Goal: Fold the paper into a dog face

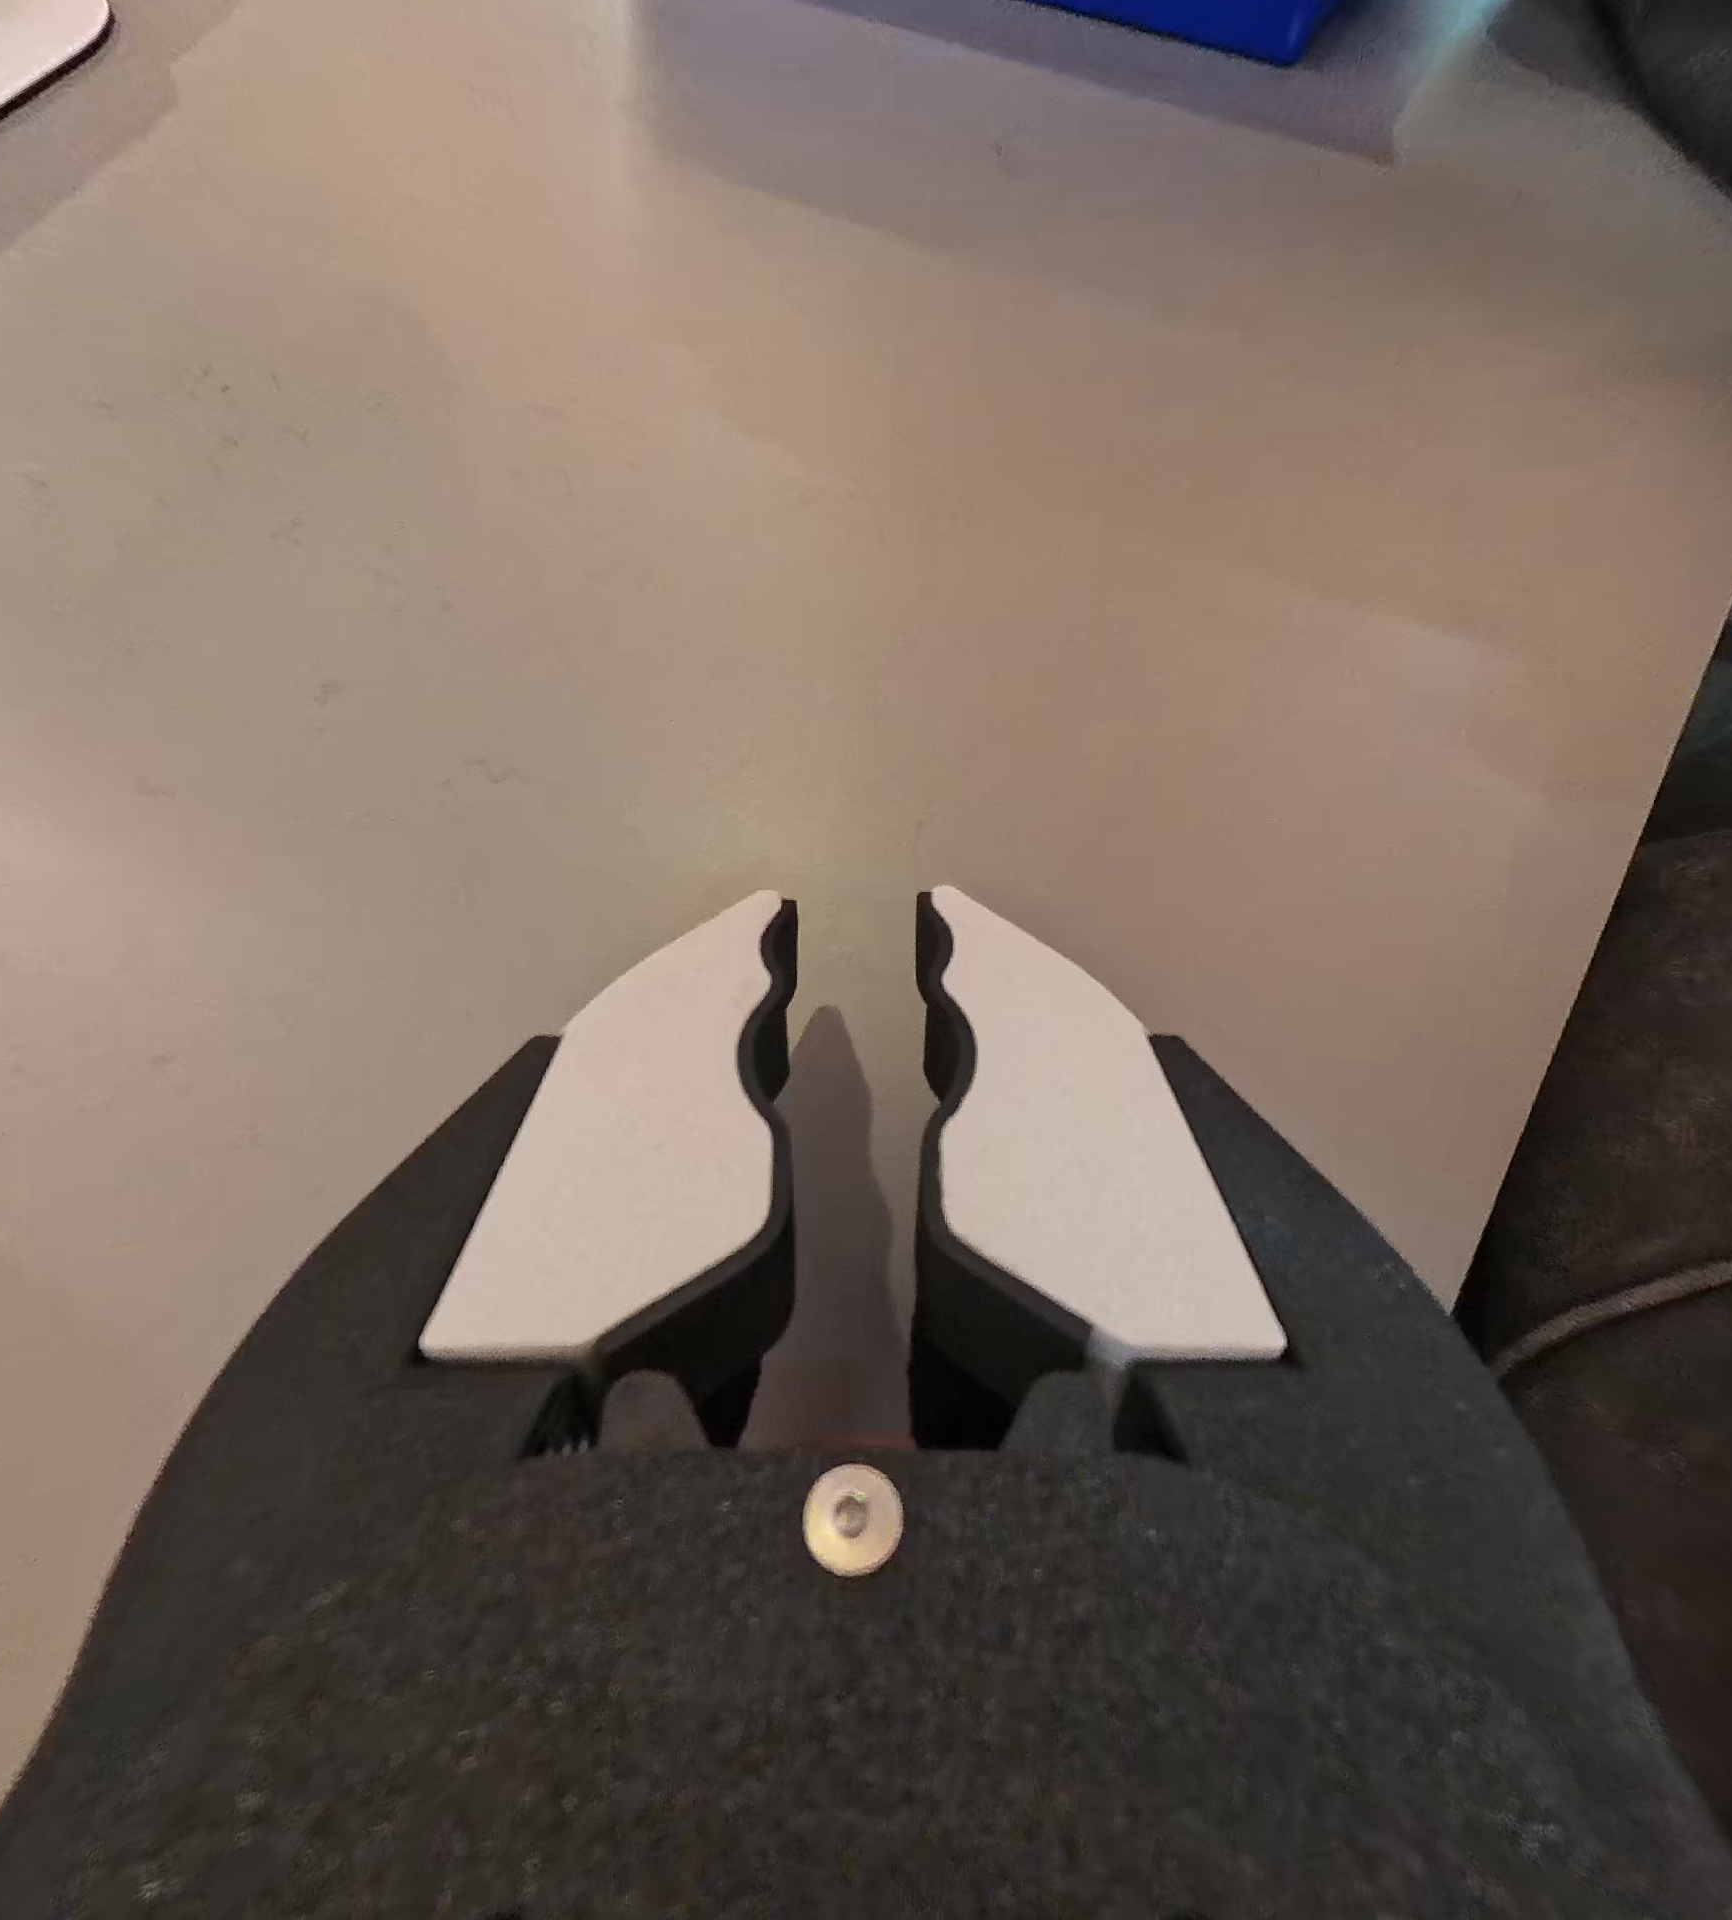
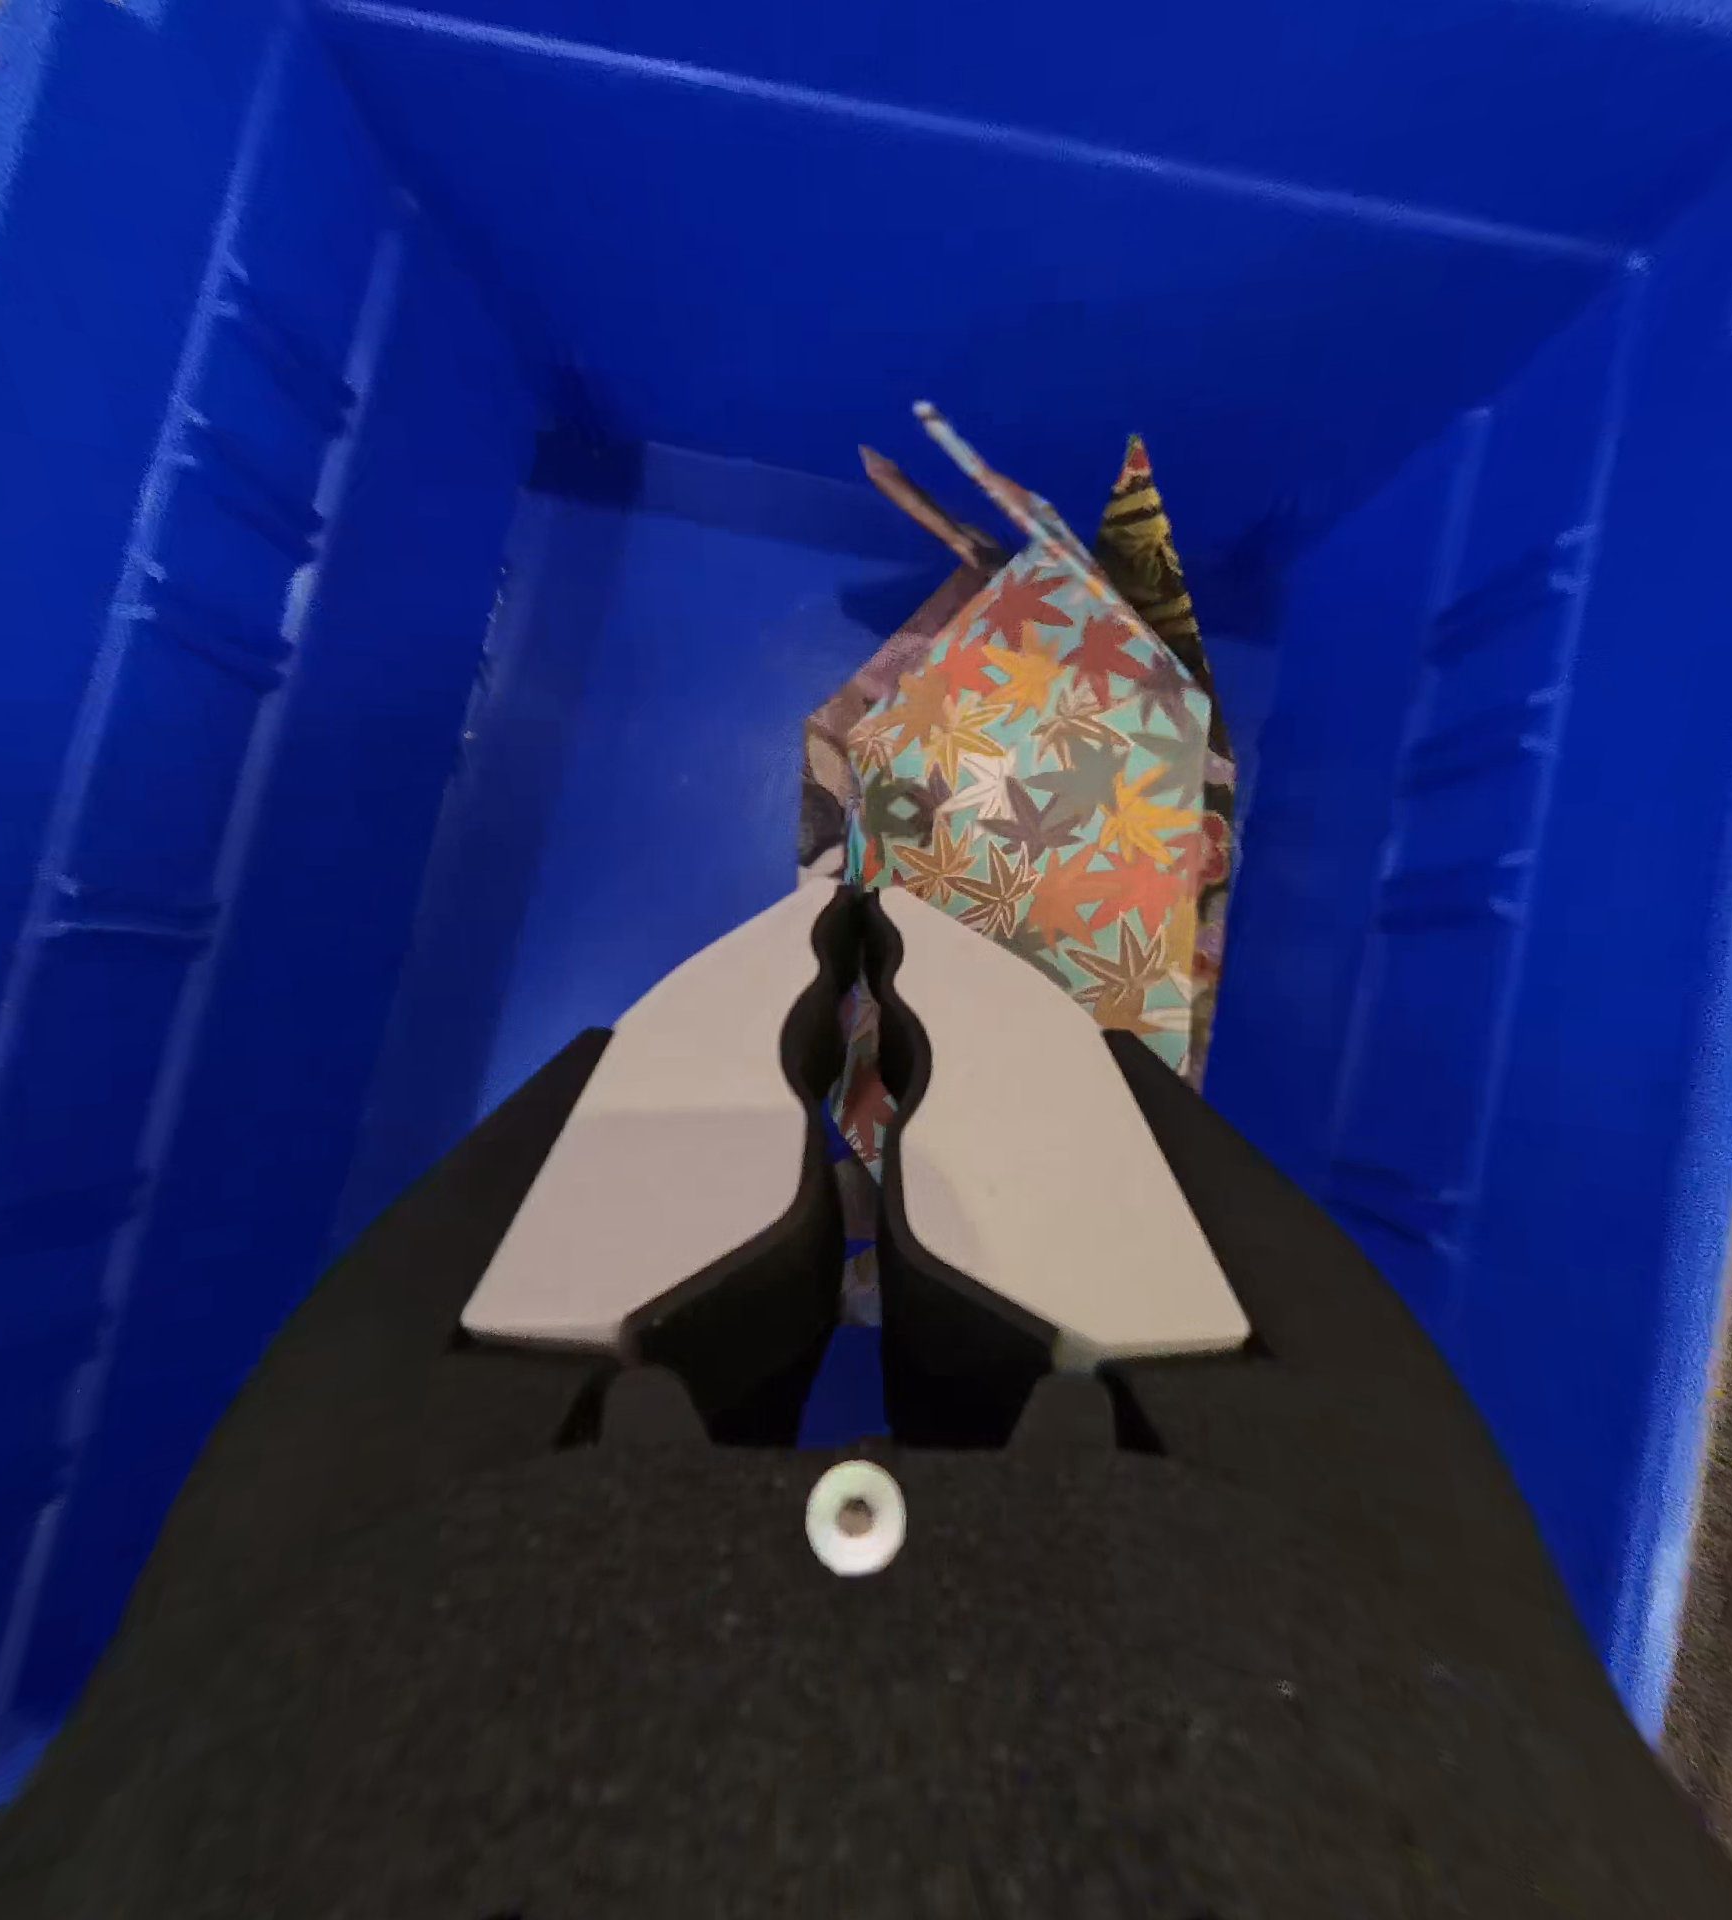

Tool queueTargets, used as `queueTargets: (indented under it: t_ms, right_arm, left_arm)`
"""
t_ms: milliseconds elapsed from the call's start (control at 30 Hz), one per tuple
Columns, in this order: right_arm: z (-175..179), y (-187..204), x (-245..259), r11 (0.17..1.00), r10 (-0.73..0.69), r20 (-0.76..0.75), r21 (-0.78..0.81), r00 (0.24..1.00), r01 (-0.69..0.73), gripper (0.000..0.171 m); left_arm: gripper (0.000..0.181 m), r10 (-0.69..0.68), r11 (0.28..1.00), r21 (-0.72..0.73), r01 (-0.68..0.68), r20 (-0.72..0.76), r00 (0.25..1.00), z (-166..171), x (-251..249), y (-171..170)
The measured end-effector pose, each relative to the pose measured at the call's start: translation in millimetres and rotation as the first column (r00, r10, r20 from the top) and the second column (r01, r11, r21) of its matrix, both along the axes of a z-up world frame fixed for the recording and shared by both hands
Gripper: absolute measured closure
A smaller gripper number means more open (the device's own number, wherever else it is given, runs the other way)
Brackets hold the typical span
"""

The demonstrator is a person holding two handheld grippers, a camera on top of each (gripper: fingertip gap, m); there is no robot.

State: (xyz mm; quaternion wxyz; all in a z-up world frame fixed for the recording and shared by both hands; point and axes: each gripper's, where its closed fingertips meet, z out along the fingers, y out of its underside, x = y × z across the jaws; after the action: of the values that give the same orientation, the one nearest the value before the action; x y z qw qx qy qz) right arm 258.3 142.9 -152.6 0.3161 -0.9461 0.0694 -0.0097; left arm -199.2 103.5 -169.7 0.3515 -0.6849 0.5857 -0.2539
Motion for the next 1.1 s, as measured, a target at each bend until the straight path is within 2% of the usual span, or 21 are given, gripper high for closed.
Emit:
queueTargets:
  t_ms: [67, 167, 333, 400, 500, 533, 600, 667, 767, 833, 1000, 1100]
  right_arm:
    - [1.4, 3.4, -7.6, 0.999, 0.028, -0.045, 0.031, 0.999, -0.027, 0.162]
    - [16.3, -2.9, -7.7, 0.998, 0.031, 0.014, 0.057, 0.999, -0.032, 0.155]
    - [89.6, -36.5, -22.3, 0.967, 0.016, 0.160, 0.247, 0.987, -0.056, 0.154]
    - [121.4, -57.8, -44.2, 0.916, 0.022, 0.173, 0.392, 0.985, -0.089, 0.154]
    - [141.9, -90.1, -102.9, 0.760, 0.109, 0.127, 0.629, 0.986, -0.165, 0.152]
    - [136.5, -99.5, -121.3, 0.725, 0.127, 0.114, 0.667, 0.985, -0.171, 0.147]
    - [108.3, -115.1, -155.0, 0.722, 0.148, 0.084, 0.671, 0.985, -0.166, 0.136]
    - [76.9, -129.0, -181.9, 0.740, 0.139, 0.066, 0.656, 0.988, -0.148, 0.131]
    - [43.7, -147.6, -182.6, 0.821, 0.032, 0.171, 0.557, 0.985, -0.124, 0.129]
    - [38.2, -155.9, -170.8, 0.853, -0.014, 0.226, 0.512, 0.974, -0.107, 0.125]
    - [35.4, -167.5, -154.9, 0.840, -0.034, 0.054, 0.543, 0.998, 0.000, 0.124]
    - [34.4, -166.9, -154.2, 0.835, -0.016, 0.042, 0.551, 0.999, -0.009, 0.126]
  left_arm:
    - [0.160, -0.001, 1.000, 0.003, 0.002, -0.008, 1.000, -1.4, -0.1, -0.4]
    - [0.160, -0.001, 1.000, 0.008, 0.002, -0.016, 1.000, -2.6, -0.6, -0.6]
    - [0.160, 0.012, 1.000, 0.024, -0.012, -0.007, 1.000, 0.9, -5.1, -1.0]
    - [0.160, 0.029, 0.999, 0.028, -0.030, 0.010, 1.000, 4.9, -9.1, -0.2]
    - [0.157, 0.074, 0.997, 0.019, -0.075, 0.056, 0.996, 13.4, -20.4, 0.5]
    - [0.157, 0.090, 0.996, 0.014, -0.092, 0.075, 0.993, 16.4, -25.3, 0.3]
    - [0.157, 0.123, 0.992, -0.001, -0.123, 0.121, 0.985, 22.0, -34.9, -0.8]
    - [0.157, 0.158, 0.987, -0.011, -0.159, 0.159, 0.974, 27.7, -43.0, -0.4]
    - [0.157, 0.190, 0.981, -0.015, -0.192, 0.220, 0.957, 40.4, -45.8, 1.3]
    - [0.157, 0.207, 0.978, -0.017, -0.210, 0.251, 0.946, 46.2, -45.6, 3.4]
    - [0.157, 0.265, 0.964, -0.030, -0.265, 0.242, 0.933, 45.1, -48.7, 11.7]
    - [0.156, 0.273, 0.961, -0.029, -0.275, 0.252, 0.928, 47.6, -49.8, 12.9]
